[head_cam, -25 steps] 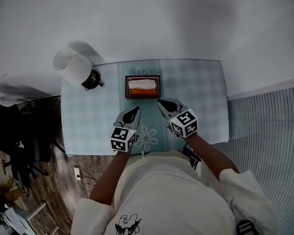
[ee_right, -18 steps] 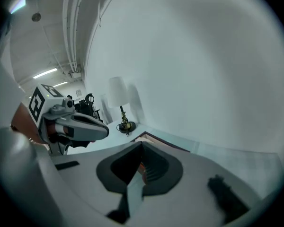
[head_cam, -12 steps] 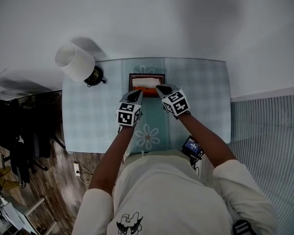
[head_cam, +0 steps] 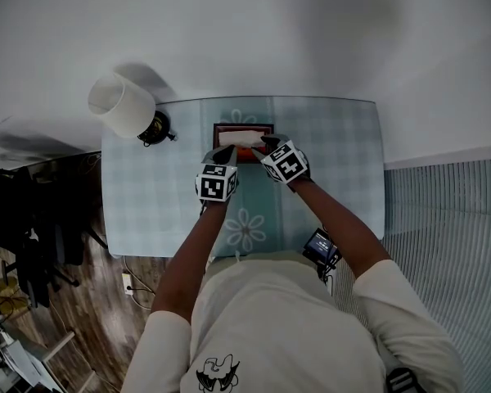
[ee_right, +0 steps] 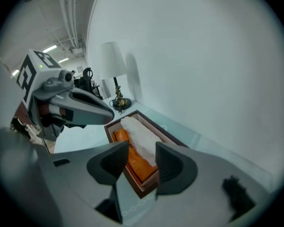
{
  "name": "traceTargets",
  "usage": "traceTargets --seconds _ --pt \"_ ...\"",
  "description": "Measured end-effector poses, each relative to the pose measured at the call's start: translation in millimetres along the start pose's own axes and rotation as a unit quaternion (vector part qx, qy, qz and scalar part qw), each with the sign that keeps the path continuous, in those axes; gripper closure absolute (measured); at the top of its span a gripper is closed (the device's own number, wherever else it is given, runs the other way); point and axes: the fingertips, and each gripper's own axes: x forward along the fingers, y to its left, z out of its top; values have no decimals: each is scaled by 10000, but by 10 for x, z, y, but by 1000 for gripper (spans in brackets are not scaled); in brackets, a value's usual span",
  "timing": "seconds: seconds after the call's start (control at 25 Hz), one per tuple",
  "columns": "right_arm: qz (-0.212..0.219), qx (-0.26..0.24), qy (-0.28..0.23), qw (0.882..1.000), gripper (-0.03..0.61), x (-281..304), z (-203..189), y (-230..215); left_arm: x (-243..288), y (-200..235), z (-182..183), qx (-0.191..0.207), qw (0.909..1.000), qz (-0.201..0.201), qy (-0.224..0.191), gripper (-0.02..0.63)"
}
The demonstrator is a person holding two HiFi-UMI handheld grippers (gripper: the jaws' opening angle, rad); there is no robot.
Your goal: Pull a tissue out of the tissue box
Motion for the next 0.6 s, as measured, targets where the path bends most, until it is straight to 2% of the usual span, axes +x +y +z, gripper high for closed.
traceTargets --seconds 0.2,0.6 --pt "177 -348 518 9979 369 150 -83 -20 15 11 31 83 9999 -19 62 607" --pt "207 -333 903 9951 365 316 -199 -121 -13 -36 37 11 10000 -95 11 607"
